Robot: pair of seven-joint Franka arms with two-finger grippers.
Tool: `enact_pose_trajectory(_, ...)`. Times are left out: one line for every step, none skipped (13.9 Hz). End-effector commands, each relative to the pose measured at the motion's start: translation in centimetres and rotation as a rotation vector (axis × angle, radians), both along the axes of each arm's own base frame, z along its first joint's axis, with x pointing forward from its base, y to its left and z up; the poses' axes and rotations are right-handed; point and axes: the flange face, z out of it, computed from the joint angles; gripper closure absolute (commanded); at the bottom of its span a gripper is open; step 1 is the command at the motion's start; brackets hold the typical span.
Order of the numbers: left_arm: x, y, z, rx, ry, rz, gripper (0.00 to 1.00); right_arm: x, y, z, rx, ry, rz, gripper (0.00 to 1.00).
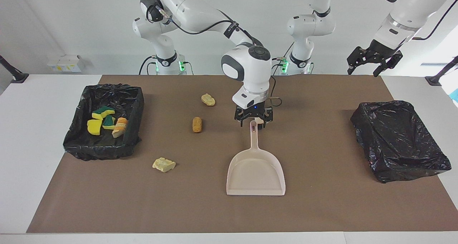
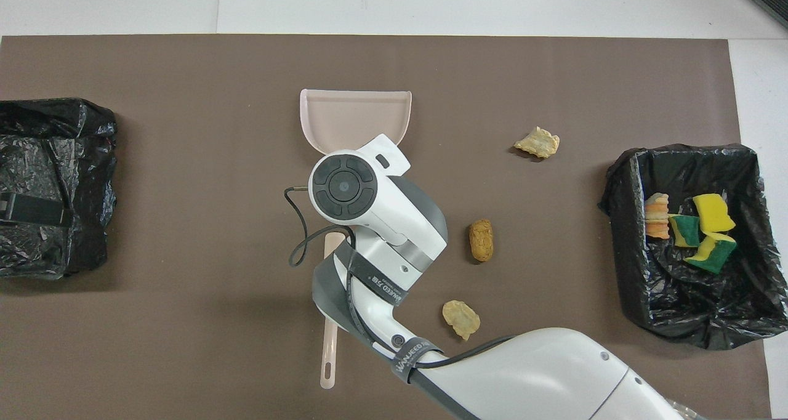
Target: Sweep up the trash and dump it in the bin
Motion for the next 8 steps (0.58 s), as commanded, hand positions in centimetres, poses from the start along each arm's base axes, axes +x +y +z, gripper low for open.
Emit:
enact_pose_trajectory(0.3,-1.1,-0.5,0.026,0.023,-0.007,0.0,-4.5,0.2,-0.3,-0.018,-0.008,-0.032,0.0)
enact_pose_trajectory(0.8,-1.3,-0.8,0.026,0.033,-0.011,0.0,-6.5,1.0,-0.5,-0.01,-0.013,-0.025,0.0)
enact_pose_trajectory(1.3,-1.4,-0.4,0.027,0.035,-0.013,0.0,-8.0,1.3,-0.9,-0.007,-0.014,-0.026,0.0)
enact_pose_trajectory(1.6,-1.4,-0.3,0.027,0.026,-0.013,0.0,-9.7,1.1,-1.5,-0.016,-0.007,-0.015,0.0)
enact_pose_trajectory(1.6,-1.4,0.1,0.02,0.006,-0.007,0.0,-11.5,1.3,-2.1,-0.007,0.011,0.0,0.0)
enact_pose_trajectory(1.3,-1.4,0.7,0.02,-0.007,-0.009,0.0,-13.0,1.6,-2.4,0.013,0.04,-0.006,0.0)
enact_pose_trajectory(1.0,-1.3,1.3,0.02,-0.018,-0.007,0.0,-14.0,1.6,-2.7,0.032,0.077,-0.035,0.0)
enact_pose_trajectory(0.8,-1.3,1.4,0.015,-0.02,-0.004,0.0,-15.4,2.0,-2.8,0.04,0.101,-0.034,0.0)
